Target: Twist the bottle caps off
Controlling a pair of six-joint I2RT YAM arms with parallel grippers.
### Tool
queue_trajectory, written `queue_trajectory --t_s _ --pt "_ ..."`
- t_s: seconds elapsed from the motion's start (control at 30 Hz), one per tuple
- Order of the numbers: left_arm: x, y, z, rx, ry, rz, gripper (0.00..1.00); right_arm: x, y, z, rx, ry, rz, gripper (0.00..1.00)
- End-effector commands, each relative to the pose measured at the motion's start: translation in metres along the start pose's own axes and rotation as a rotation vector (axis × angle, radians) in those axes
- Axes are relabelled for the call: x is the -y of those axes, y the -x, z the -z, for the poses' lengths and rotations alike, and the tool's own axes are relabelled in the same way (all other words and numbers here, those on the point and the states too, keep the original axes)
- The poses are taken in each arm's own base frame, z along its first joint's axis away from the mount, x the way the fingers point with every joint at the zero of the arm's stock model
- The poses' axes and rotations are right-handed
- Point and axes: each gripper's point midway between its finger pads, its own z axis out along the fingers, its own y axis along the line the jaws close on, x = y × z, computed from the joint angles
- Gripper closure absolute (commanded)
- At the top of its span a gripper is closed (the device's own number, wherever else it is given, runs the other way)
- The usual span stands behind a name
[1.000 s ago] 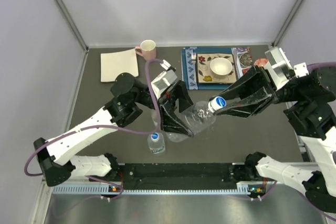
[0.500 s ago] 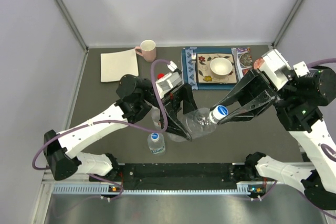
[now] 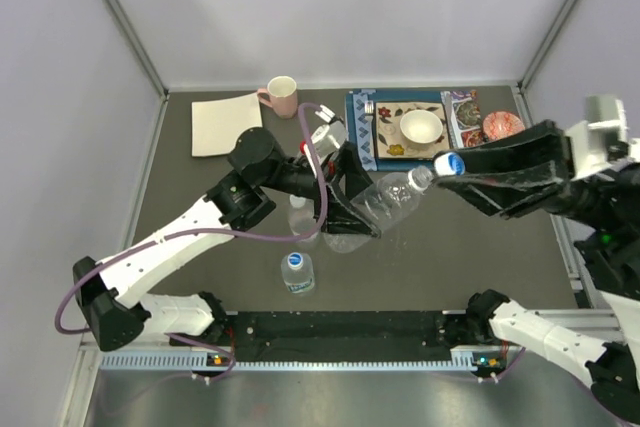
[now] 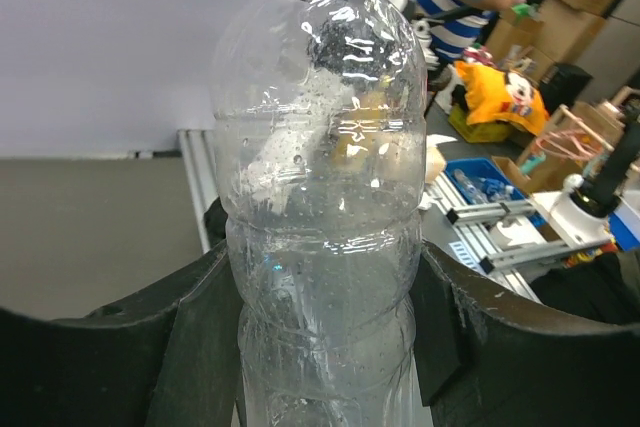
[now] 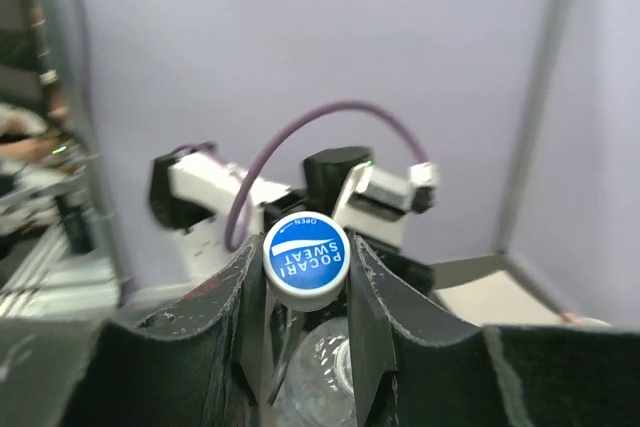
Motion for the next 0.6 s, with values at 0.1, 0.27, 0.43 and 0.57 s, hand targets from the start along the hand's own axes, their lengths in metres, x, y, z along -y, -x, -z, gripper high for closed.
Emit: queue_trajectory --t_s 0.1,0.27,0.43,0.57 --pt "-0.013 0.000 0.021 0.031 0.227 -0.078 0.53 0.160 -0.037 0.093 -0.019 -1.057 0.001 1.00" --pt "-0.011 0.006 0.043 0.068 0.385 -0.129 0.52 0.203 -0.182 0.160 -0.314 -1.444 -0.131 1.00" --pt "0.008 0.018 0.064 0.099 0.467 -0.202 0.52 0.208 -0.304 0.185 -0.543 -1.532 -0.312 1.00" --pt "0.017 0.021 0.075 0.123 0.507 -0.228 0.52 0.206 -0.367 0.187 -0.671 -1.498 -0.404 1.00"
